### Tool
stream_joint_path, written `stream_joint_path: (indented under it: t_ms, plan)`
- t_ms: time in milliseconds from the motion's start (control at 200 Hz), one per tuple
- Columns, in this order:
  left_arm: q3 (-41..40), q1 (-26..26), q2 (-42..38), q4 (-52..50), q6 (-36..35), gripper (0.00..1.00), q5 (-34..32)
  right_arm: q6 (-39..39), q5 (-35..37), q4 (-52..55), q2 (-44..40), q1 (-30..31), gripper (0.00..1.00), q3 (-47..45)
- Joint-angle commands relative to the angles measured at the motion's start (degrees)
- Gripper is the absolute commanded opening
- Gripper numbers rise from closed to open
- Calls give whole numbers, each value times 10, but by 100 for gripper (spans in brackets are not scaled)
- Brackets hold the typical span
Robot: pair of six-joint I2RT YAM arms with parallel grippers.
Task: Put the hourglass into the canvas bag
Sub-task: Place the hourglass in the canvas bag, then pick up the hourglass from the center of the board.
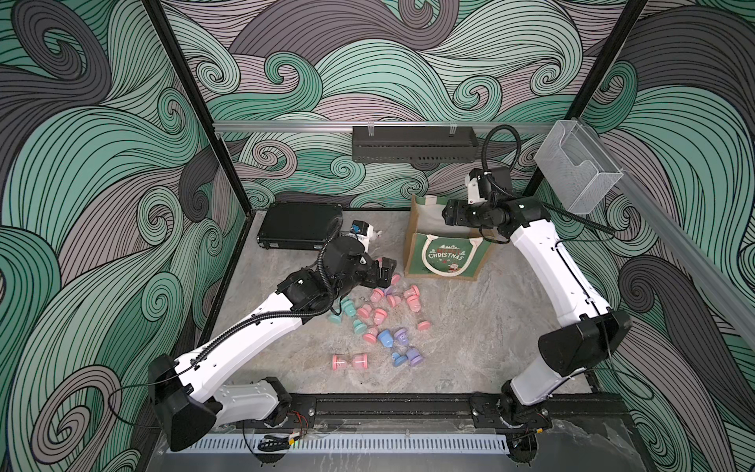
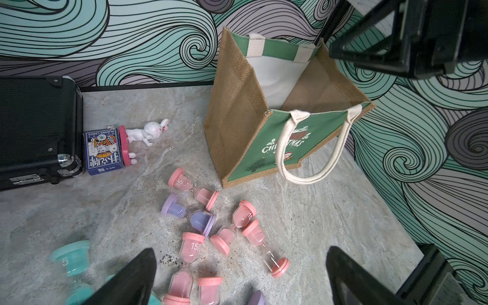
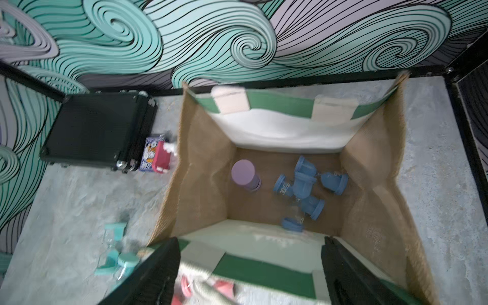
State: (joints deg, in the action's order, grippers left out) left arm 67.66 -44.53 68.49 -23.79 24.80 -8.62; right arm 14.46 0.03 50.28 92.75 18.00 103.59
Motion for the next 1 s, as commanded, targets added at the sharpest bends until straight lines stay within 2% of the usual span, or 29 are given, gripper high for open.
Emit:
stream_joint_path:
  t_ms: [0,205,400,625,841,996]
  plan:
    - [-8,5,-32,-40,10,99,-10,-2,10,26,-52,42,87,-38]
    - [-52,6,-73,-73,16,99,-1,10,67,38,-127,138,89,-154]
    - [-89,6,-91,-96,12,98,22,31,100,29,-143,230,89,-263]
    - [-146,6,-105,-80,16,99,37,76,68,-49,-143,257,87,-408]
    - [-188,6,-102,-41,5,99,48,90,39,-114,-98,274,83,-461]
    - [-204,6,-99,-28,11,99,59,87,67,-120,-65,288,80,-468]
